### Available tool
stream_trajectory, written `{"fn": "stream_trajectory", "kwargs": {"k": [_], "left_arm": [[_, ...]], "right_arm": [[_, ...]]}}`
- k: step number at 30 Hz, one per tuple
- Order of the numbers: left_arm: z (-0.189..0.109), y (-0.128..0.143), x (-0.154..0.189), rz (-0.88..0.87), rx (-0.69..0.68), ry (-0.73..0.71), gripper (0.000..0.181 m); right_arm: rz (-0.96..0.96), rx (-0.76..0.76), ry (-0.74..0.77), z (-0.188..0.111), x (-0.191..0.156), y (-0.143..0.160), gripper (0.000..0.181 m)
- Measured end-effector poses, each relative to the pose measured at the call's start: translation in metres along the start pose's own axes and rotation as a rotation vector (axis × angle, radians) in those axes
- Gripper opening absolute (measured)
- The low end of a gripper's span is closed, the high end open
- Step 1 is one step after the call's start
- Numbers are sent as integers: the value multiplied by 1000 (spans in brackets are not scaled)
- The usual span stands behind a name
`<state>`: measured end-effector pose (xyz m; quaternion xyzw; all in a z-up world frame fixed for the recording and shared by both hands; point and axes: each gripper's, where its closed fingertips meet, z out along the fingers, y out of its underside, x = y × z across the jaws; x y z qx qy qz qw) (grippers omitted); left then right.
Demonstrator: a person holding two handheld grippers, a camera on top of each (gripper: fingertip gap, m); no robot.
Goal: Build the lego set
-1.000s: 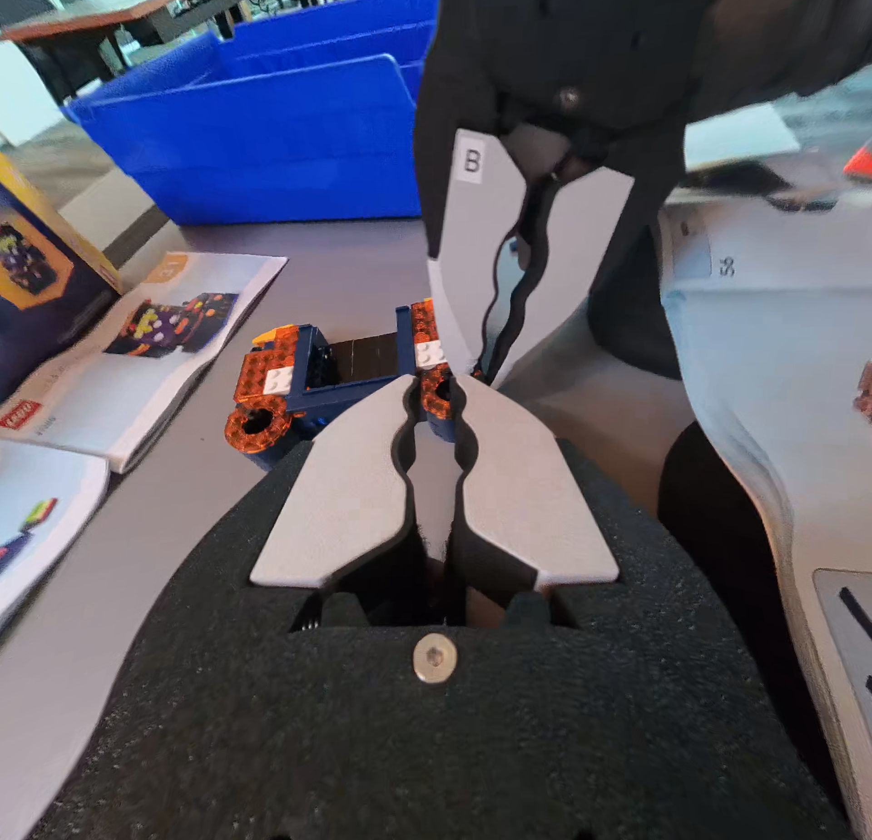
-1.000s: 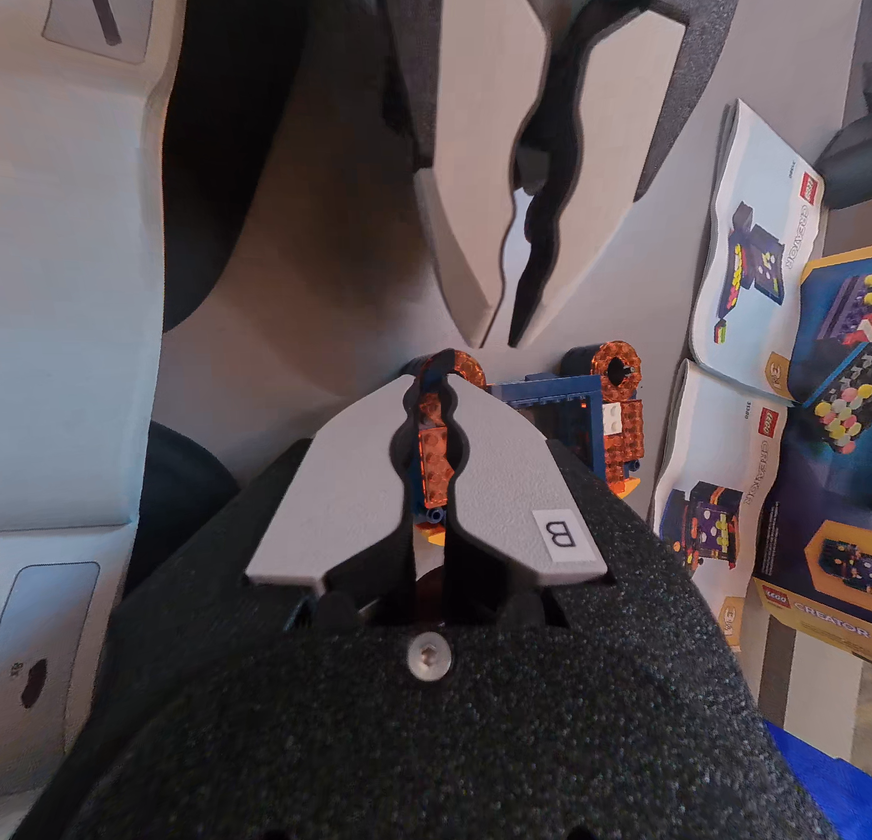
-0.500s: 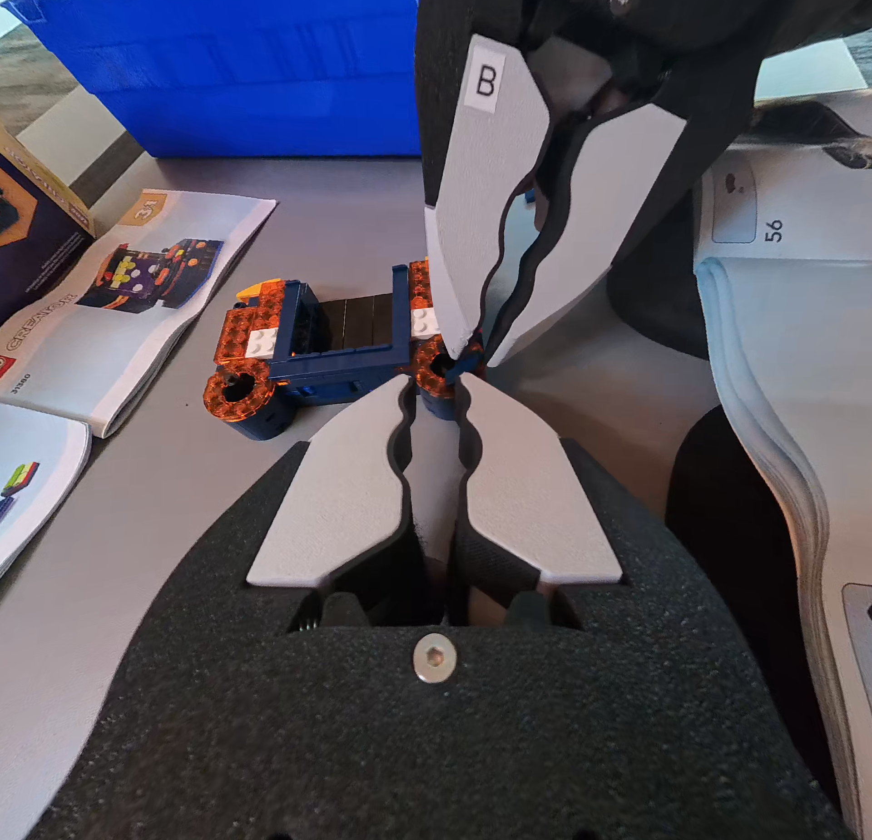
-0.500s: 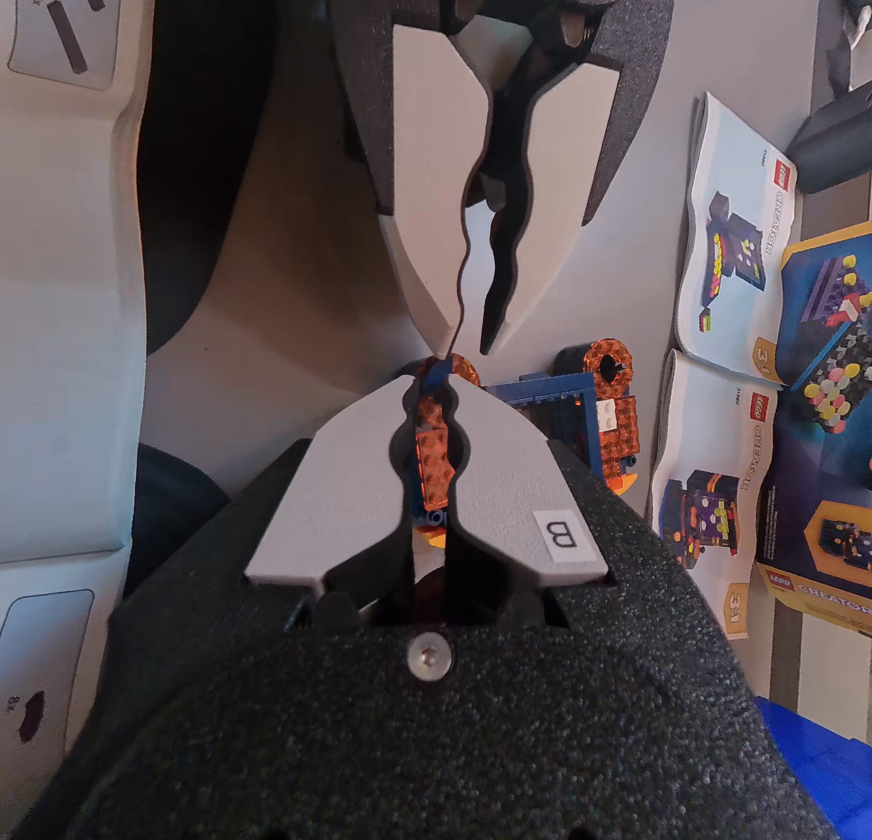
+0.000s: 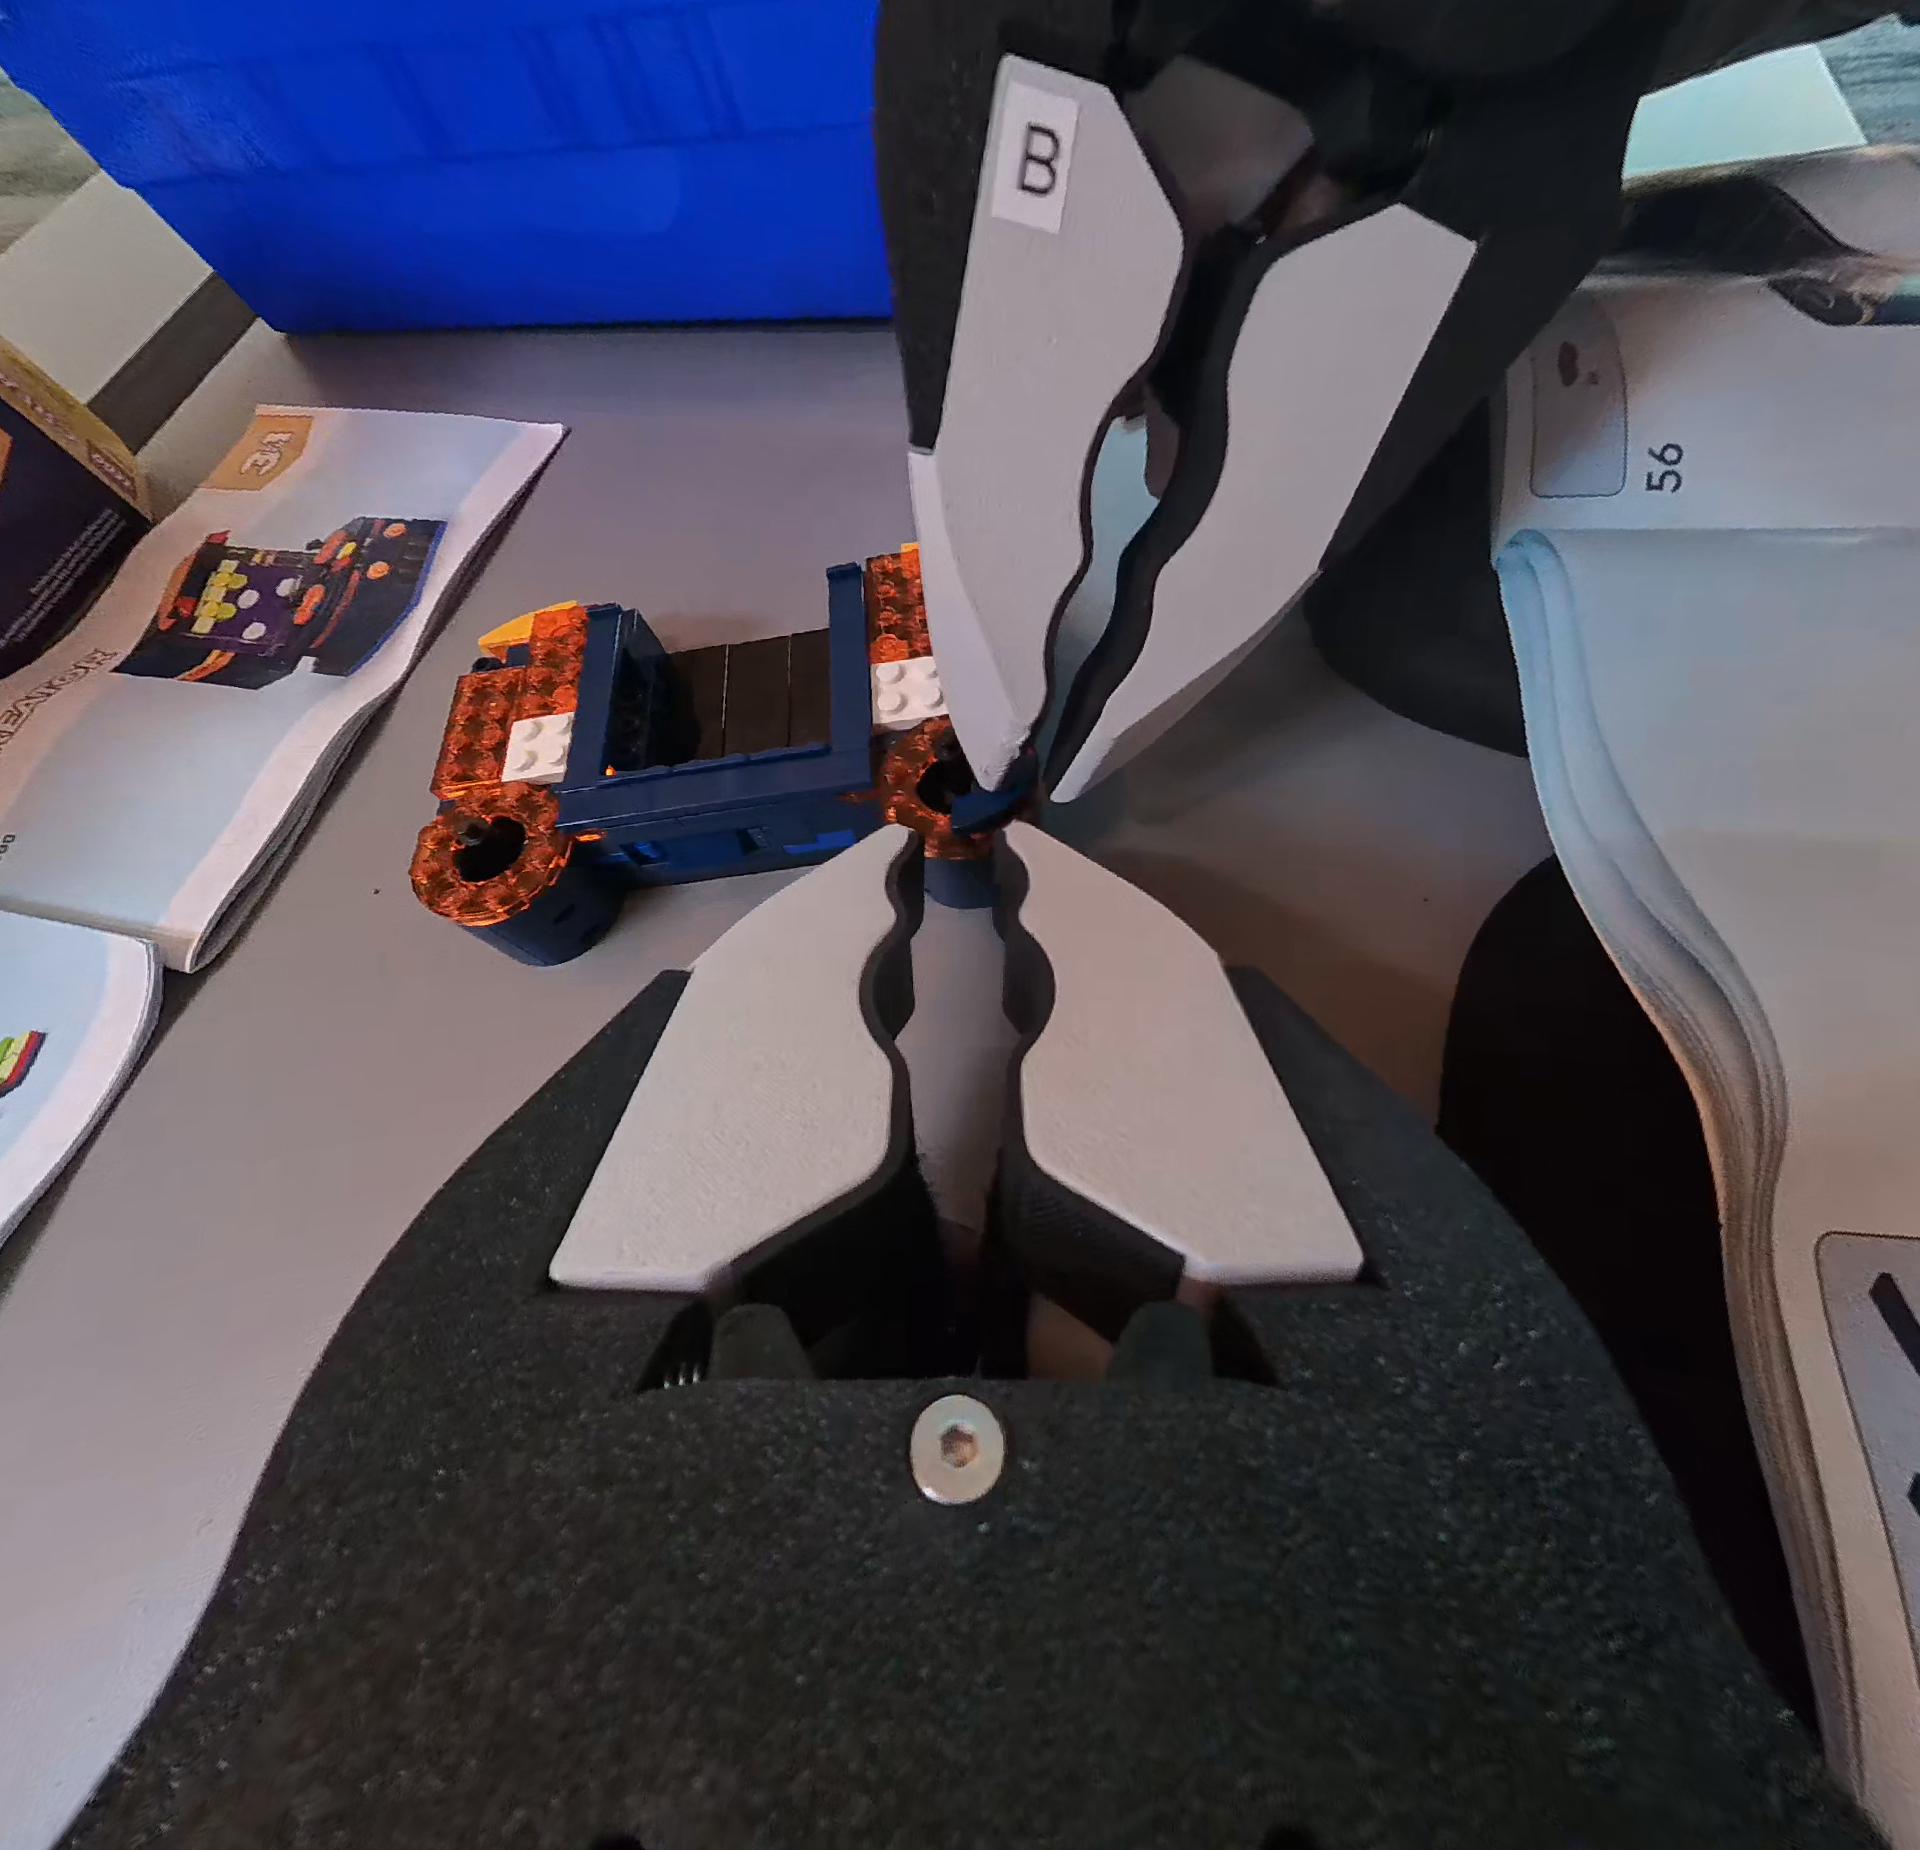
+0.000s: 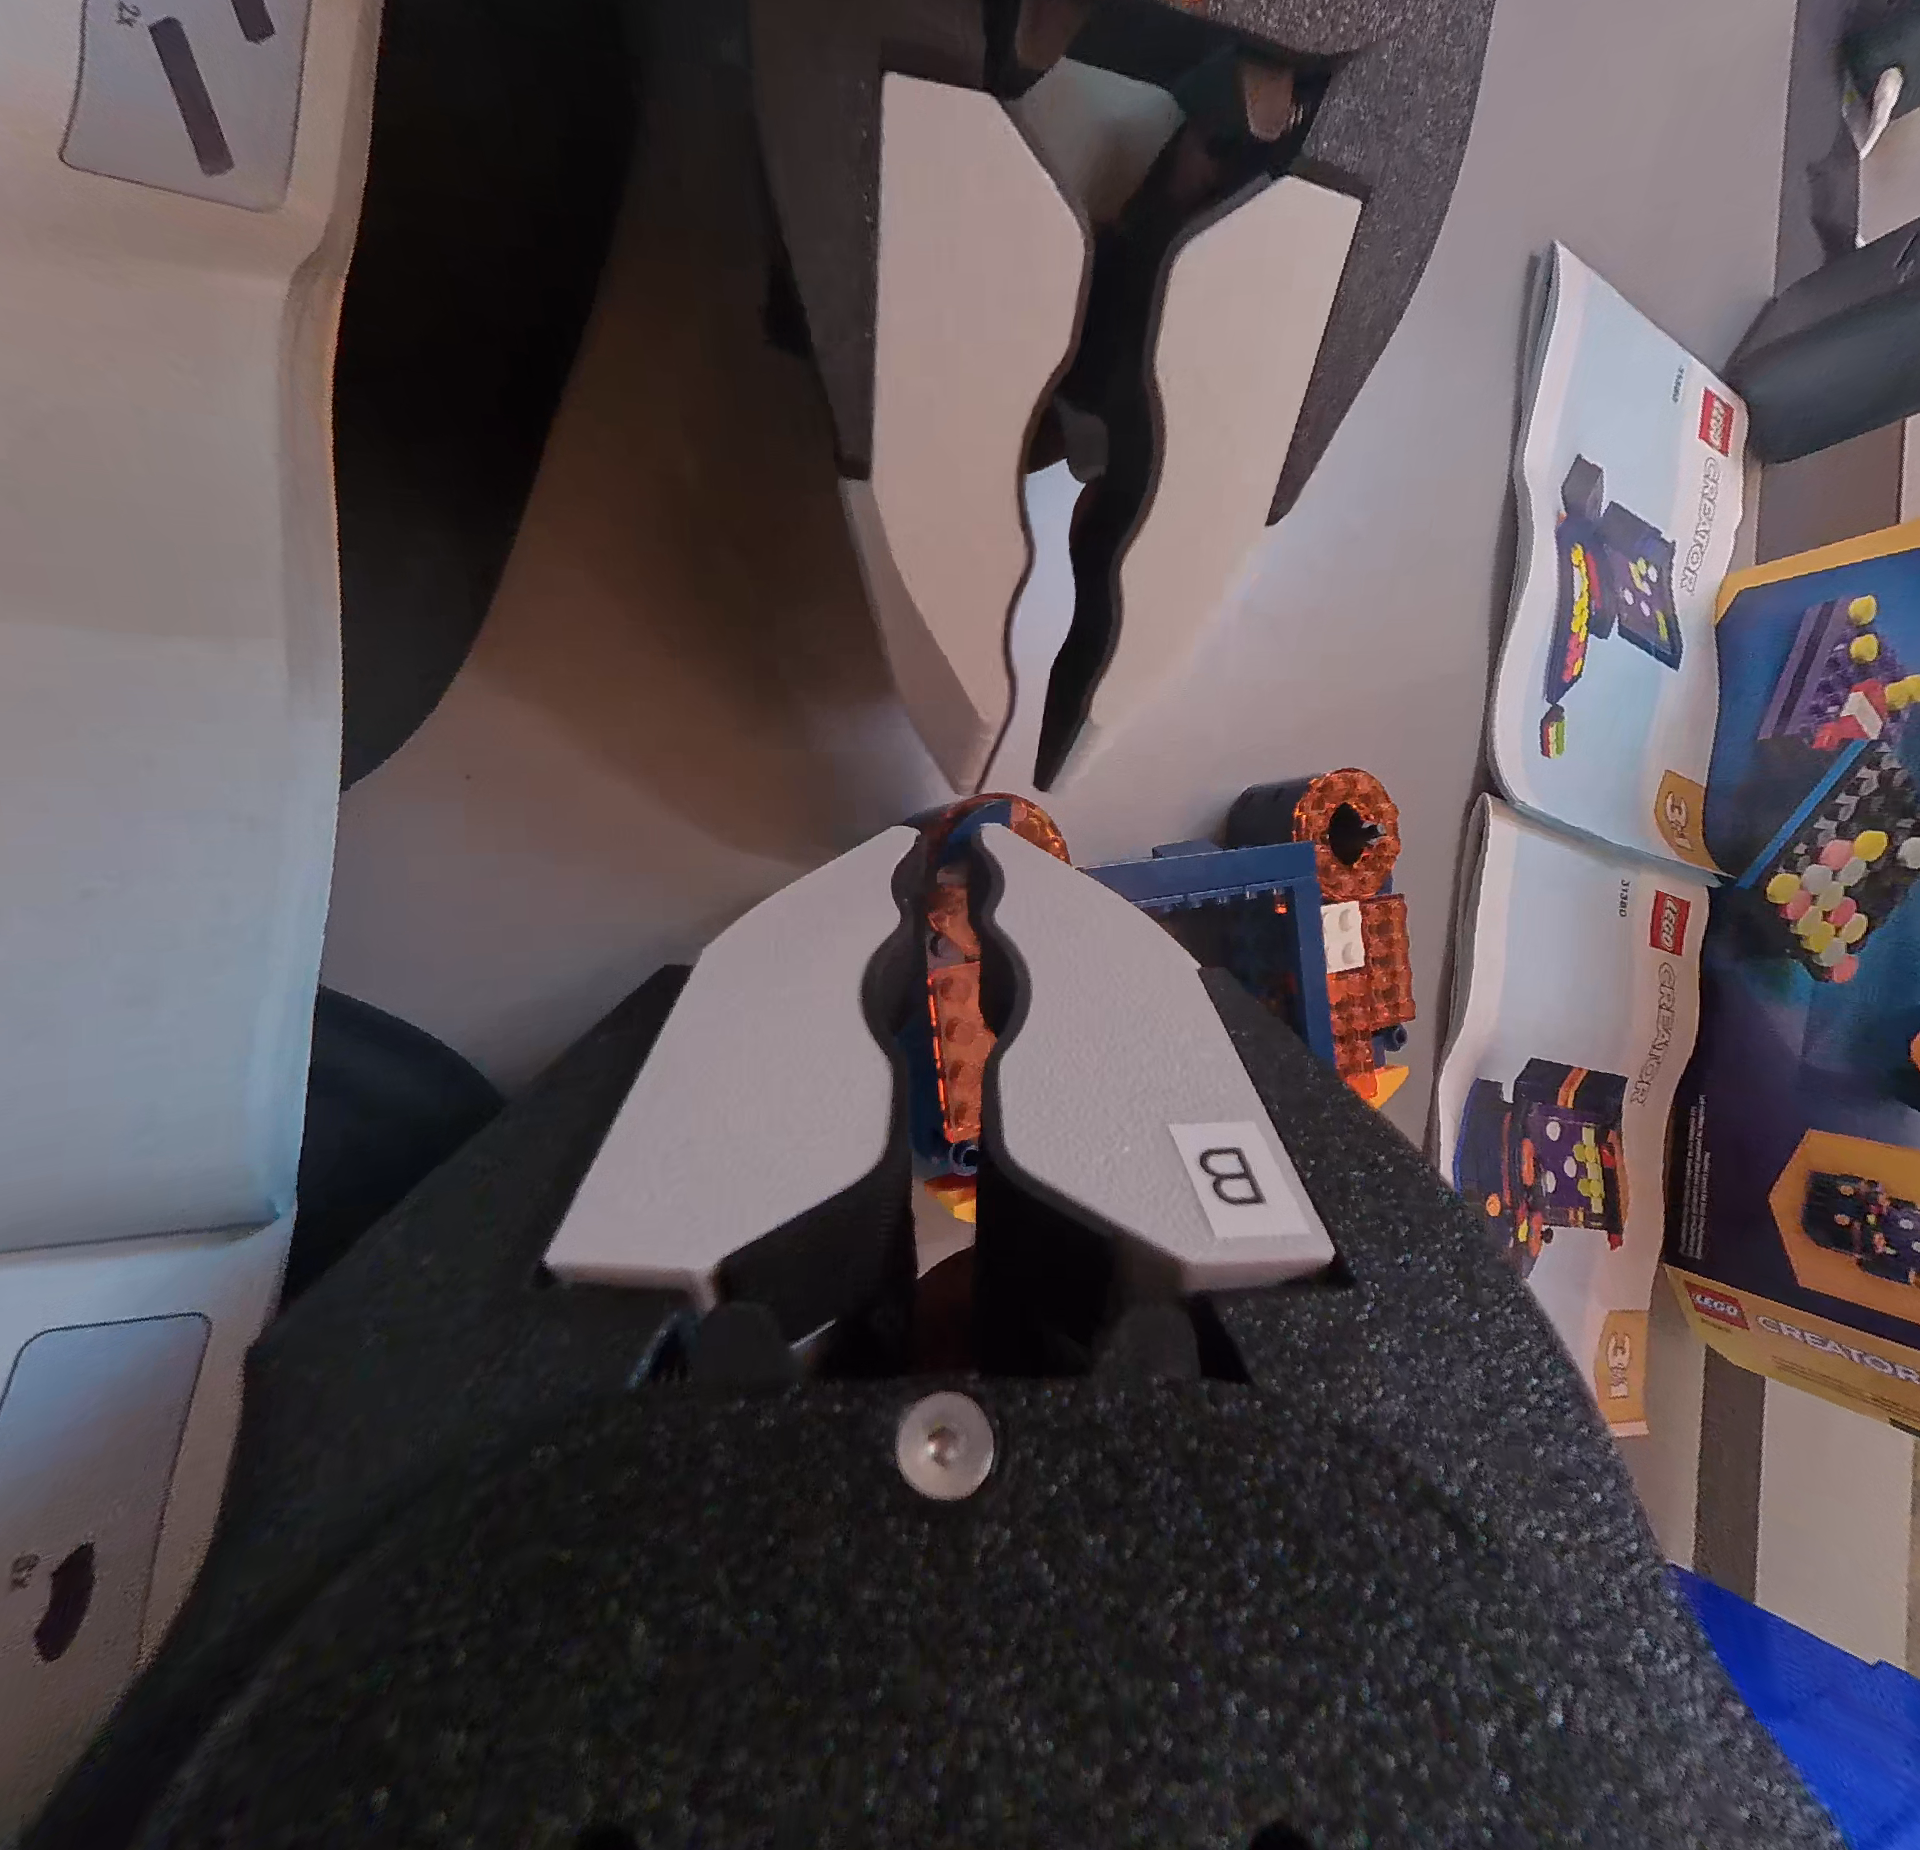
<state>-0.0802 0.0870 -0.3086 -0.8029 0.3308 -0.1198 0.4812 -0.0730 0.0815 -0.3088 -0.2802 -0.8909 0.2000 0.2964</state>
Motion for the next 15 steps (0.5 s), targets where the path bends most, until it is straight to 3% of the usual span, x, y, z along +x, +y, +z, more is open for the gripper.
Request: {"fn": "stream_trajectory", "kwargs": {"k": [8,15], "left_arm": [[-7,-4,-21,-174,57,-54,9],[-5,-1,-18,-181,34,-32,14]], "right_arm": [[-42,5,5,0,0,-1,5],[-57,2,3,1,0,-1,5]]}}
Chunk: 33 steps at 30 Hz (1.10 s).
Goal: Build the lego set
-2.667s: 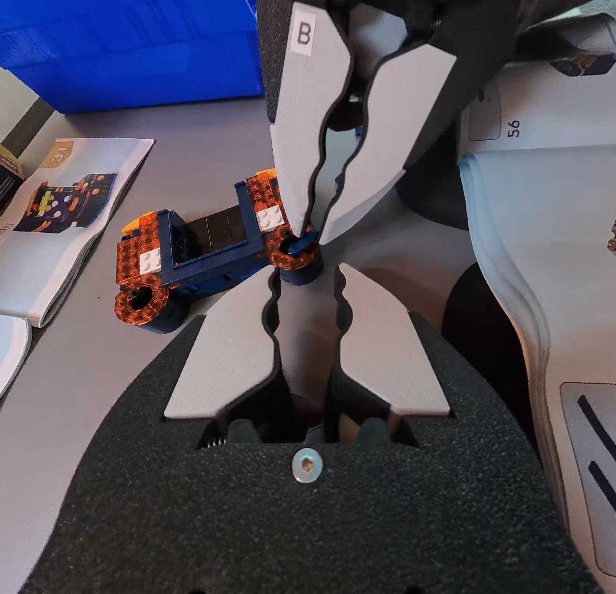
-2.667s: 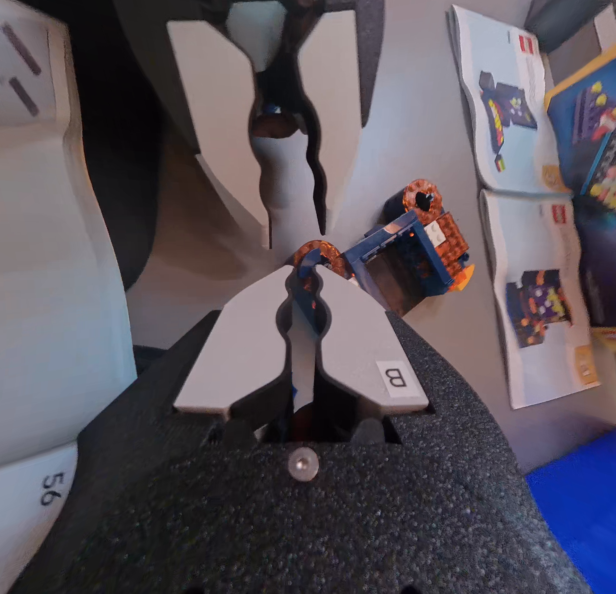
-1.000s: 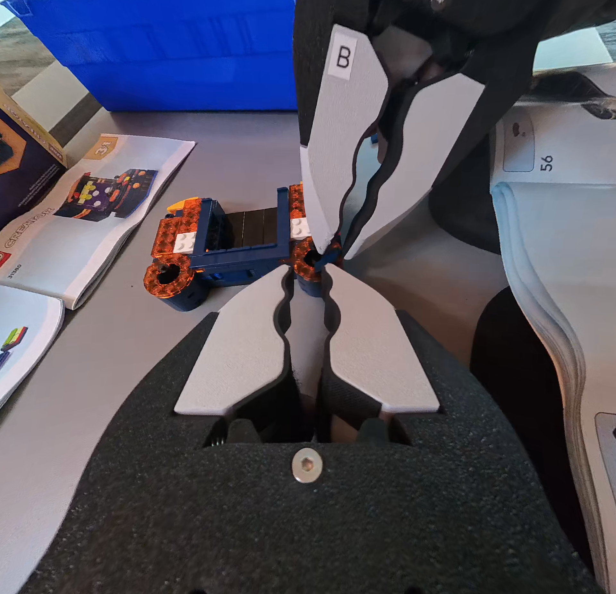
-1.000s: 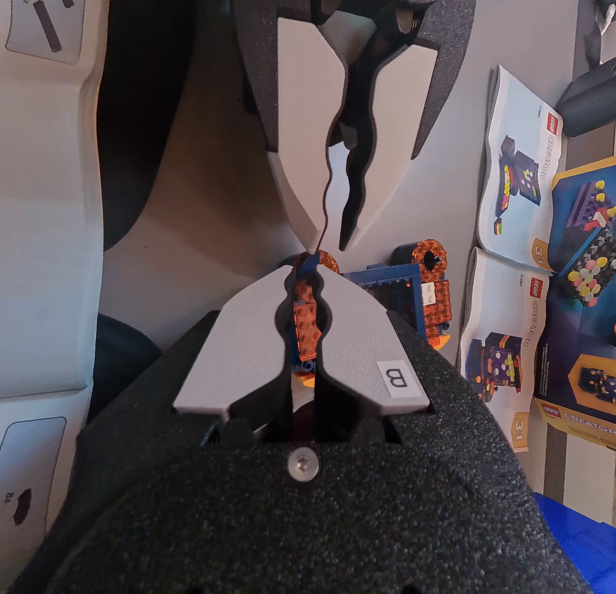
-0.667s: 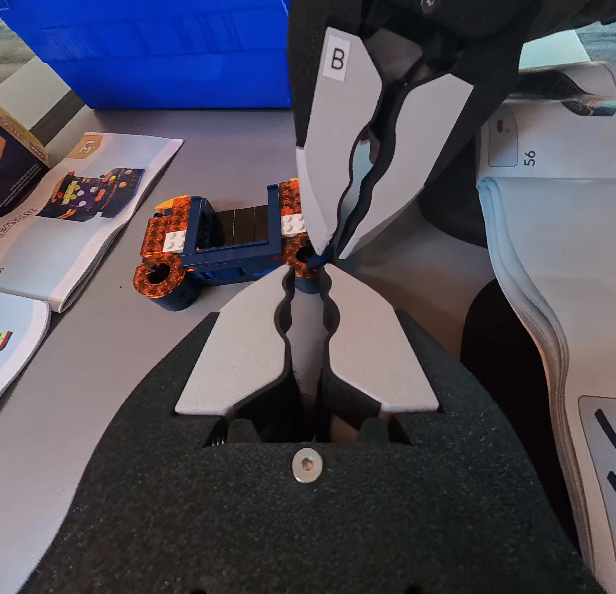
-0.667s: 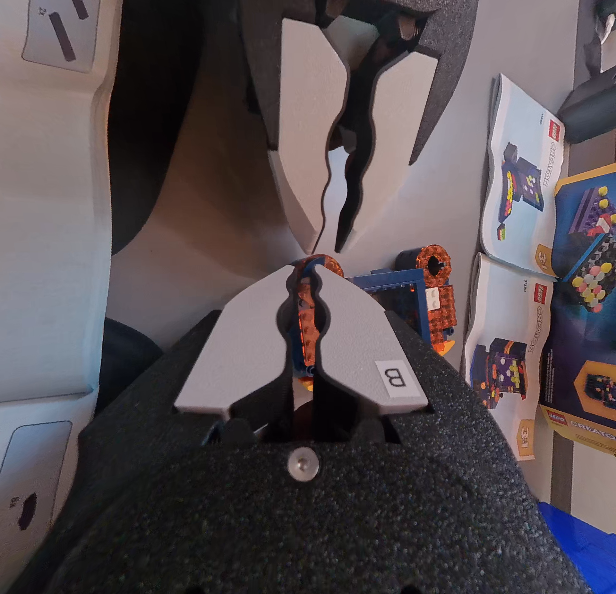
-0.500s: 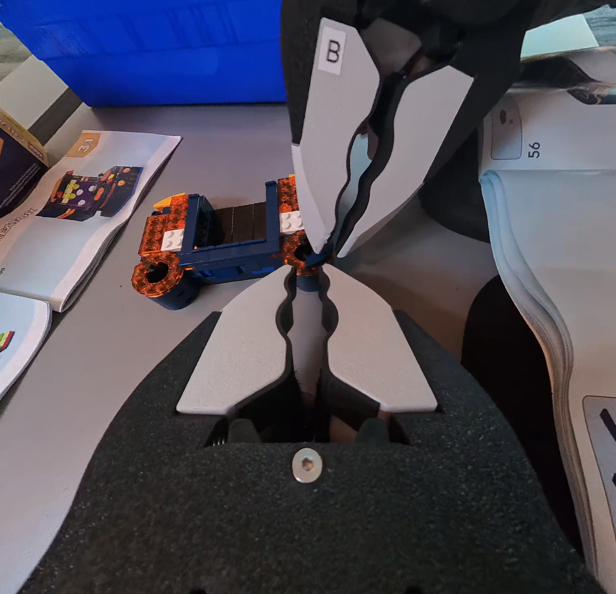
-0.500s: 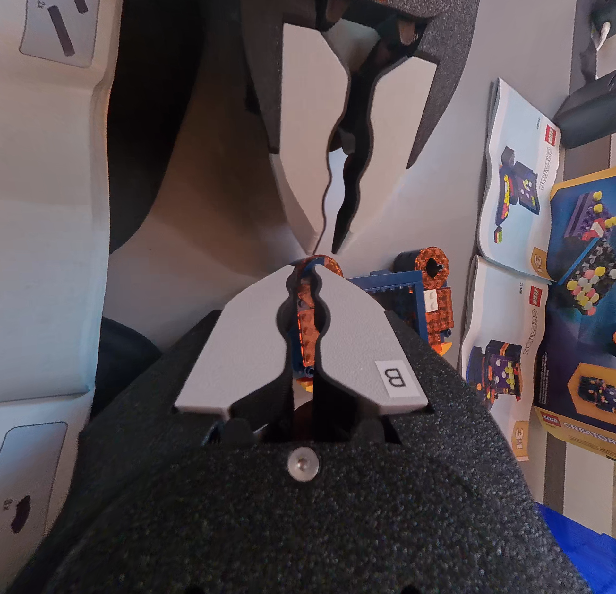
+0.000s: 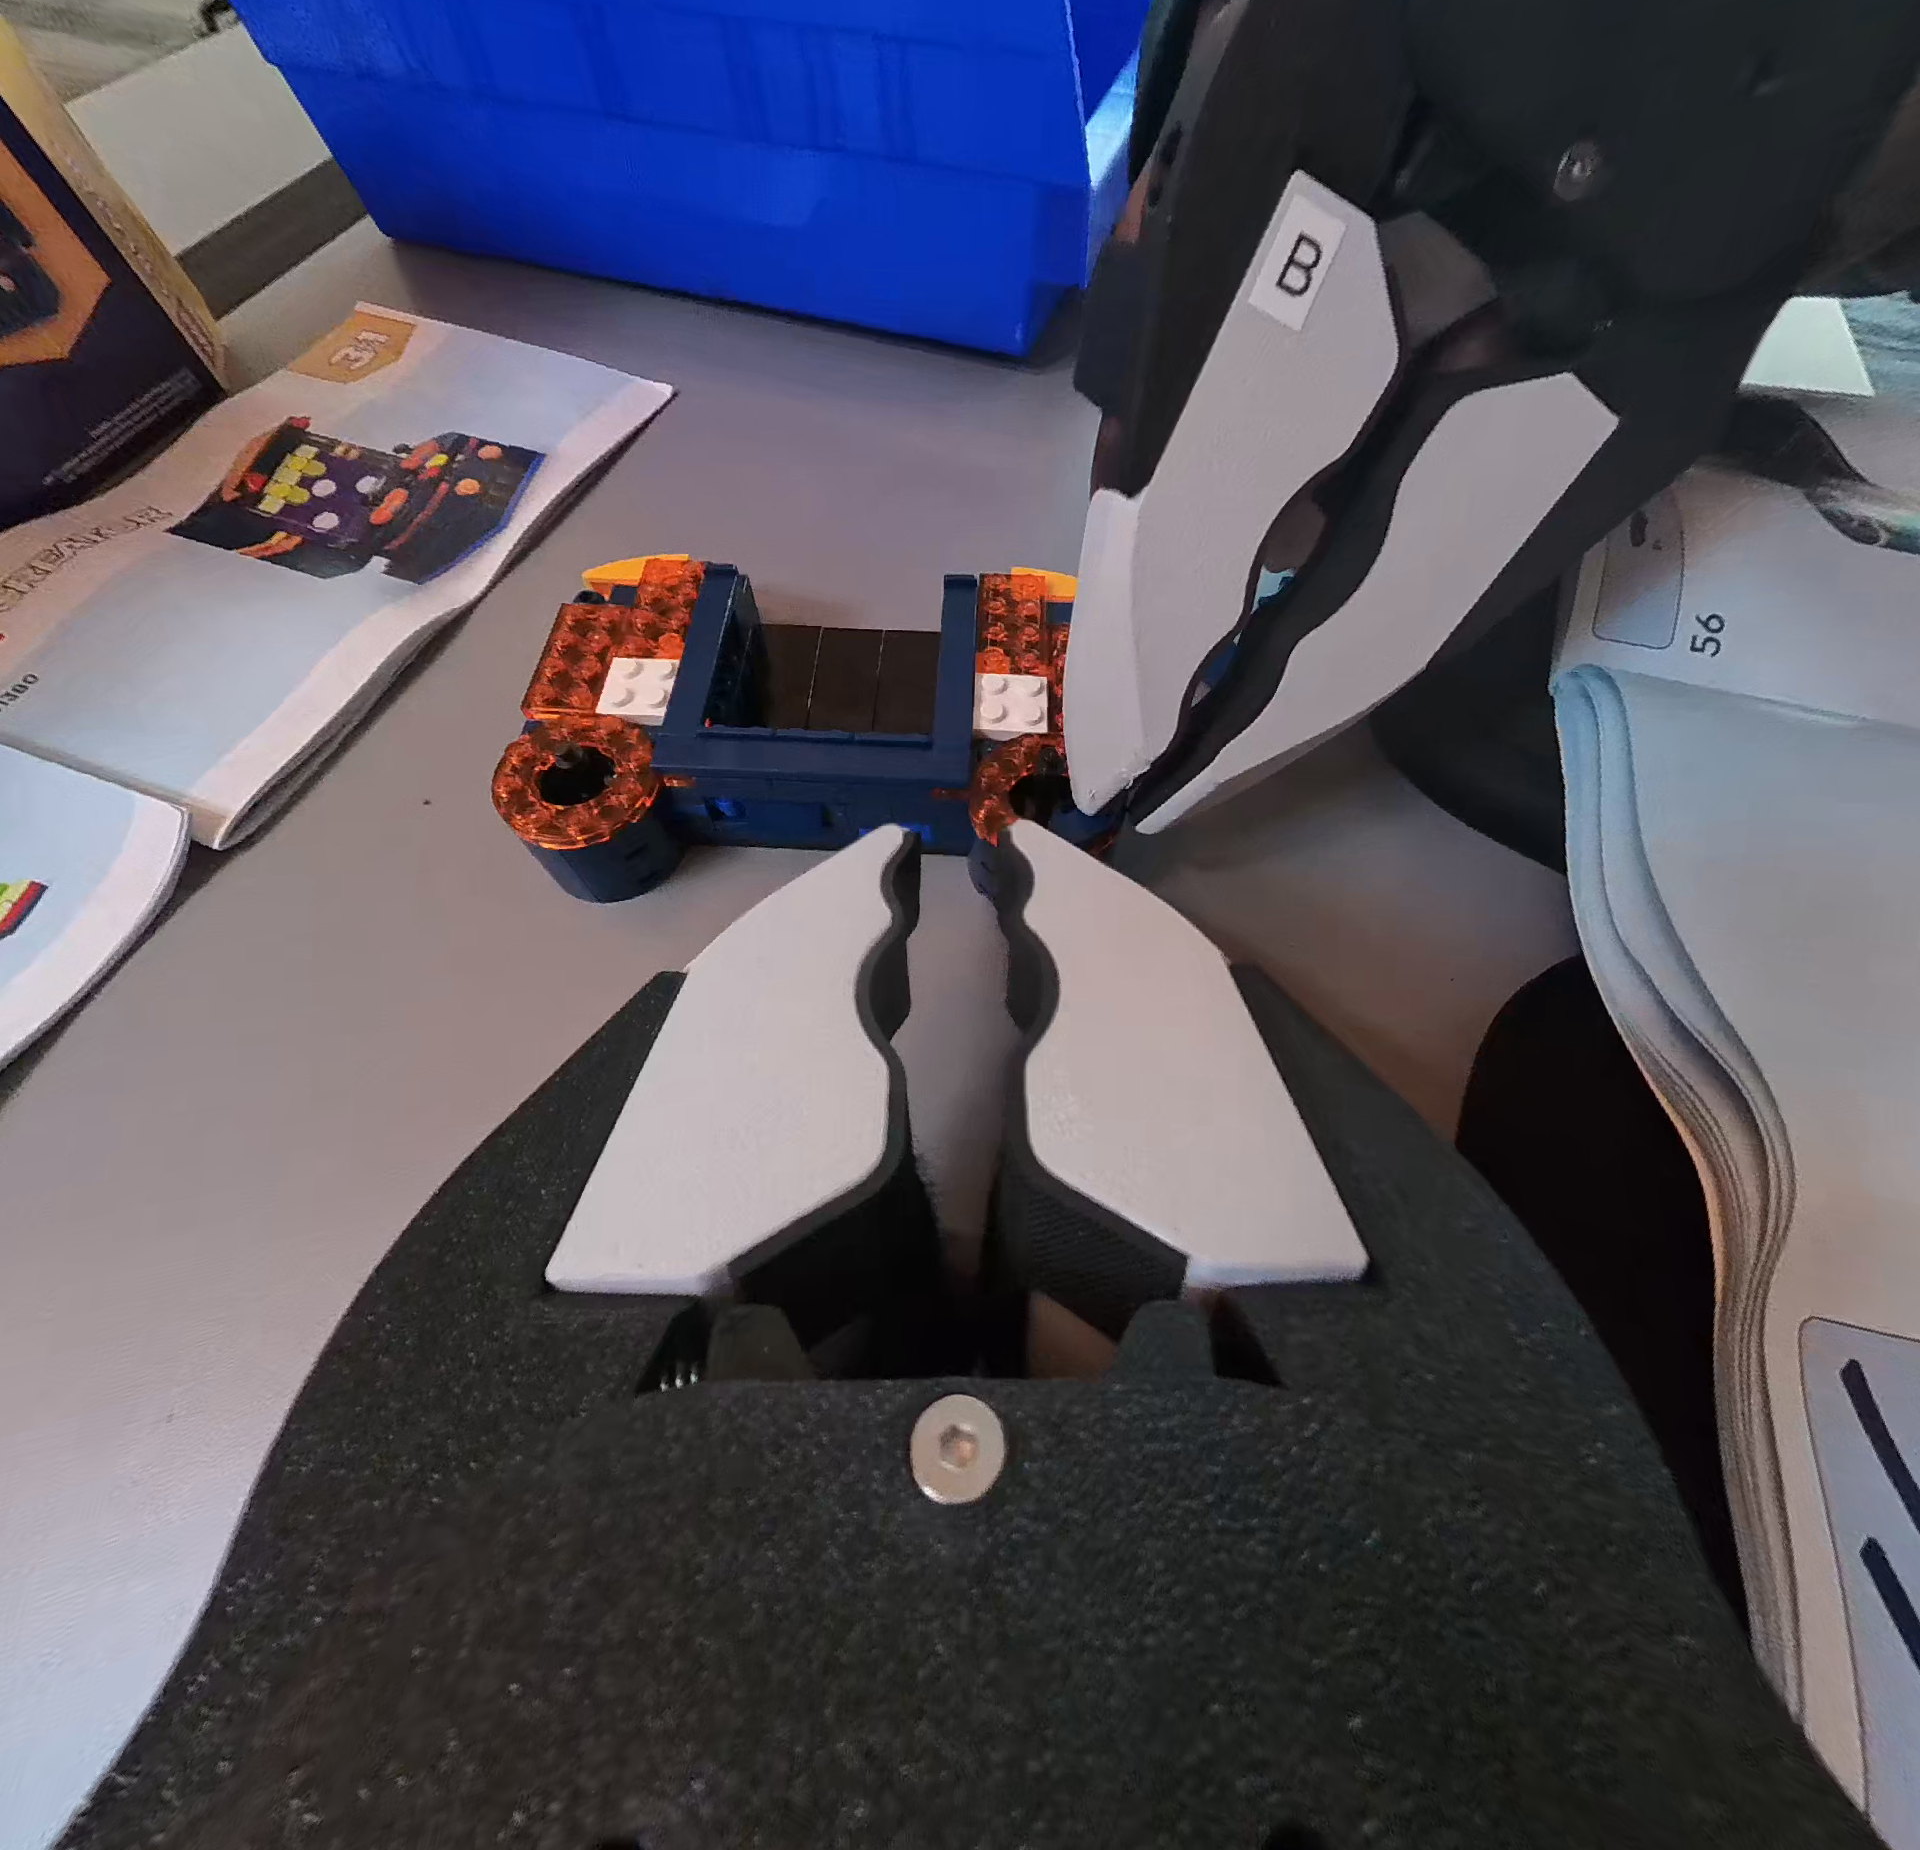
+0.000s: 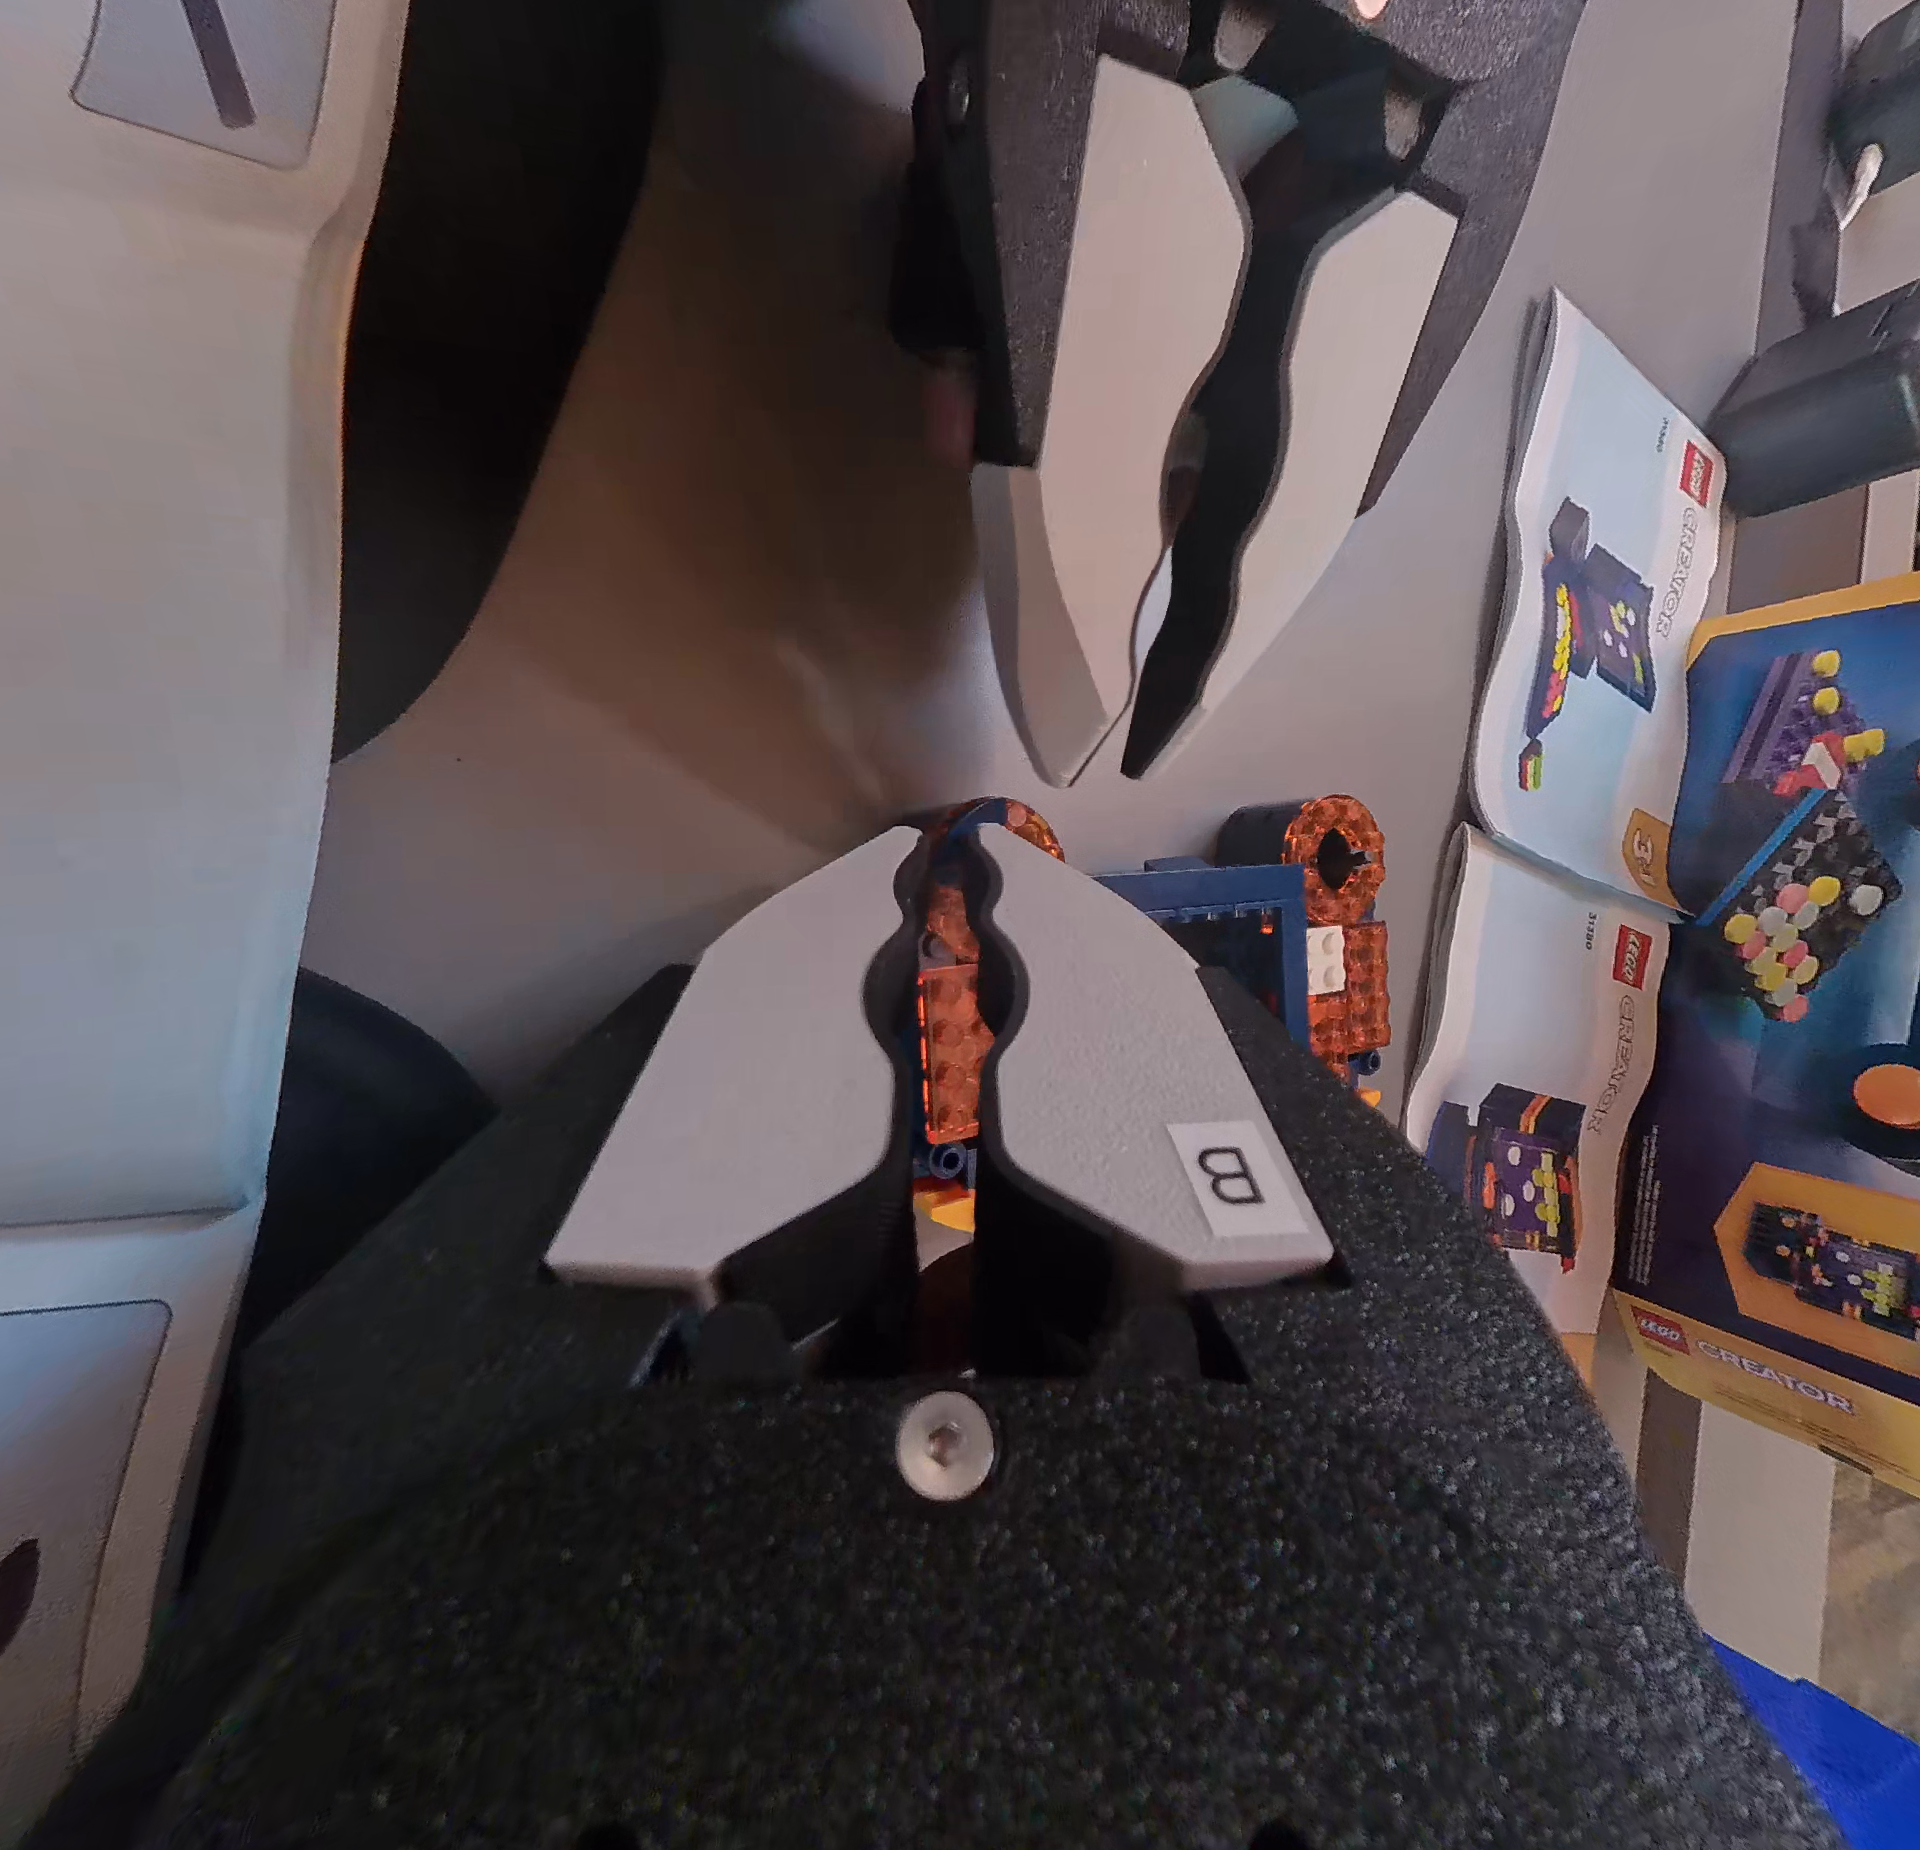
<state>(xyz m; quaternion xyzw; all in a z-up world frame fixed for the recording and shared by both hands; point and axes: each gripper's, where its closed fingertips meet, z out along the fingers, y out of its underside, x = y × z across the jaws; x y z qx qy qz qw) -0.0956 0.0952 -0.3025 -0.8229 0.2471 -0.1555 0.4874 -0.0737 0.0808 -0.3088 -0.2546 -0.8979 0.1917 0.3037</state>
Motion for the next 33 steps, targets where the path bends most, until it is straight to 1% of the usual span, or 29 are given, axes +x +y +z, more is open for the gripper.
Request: {"fn": "stream_trajectory", "kwargs": {"k": [3,5,12,15,18,22,27,29,31,33], "left_arm": [[5,5,1,-34,-48,11,18],[7,6,2,-67,-61,26,16],[4,3,-2,-147,-28,37,22],[5,1,0,-198,-15,68,25],[5,1,2,-203,-18,81,25],[2,-2,0,-227,14,87,23],[2,-2,1,-227,13,94,23],[1,-3,0,-231,20,92,23],[-1,-6,-2,-244,44,88,19],[-5,-9,-3,-253,80,101,13]], "right_arm": [[-12,-2,3,0,0,0,5],[-18,-5,8,0,0,0,5],[-21,7,16,1,1,-1,5],[-18,12,18,2,1,-1,6],[-1,23,10,2,1,-2,8],[23,25,10,1,2,1,11],[57,71,-2,-2,1,-4,11],[66,84,4,-4,2,-5,14],[148,143,9,-10,10,-8,14],[327,188,0,-14,22,-2,11]]}}
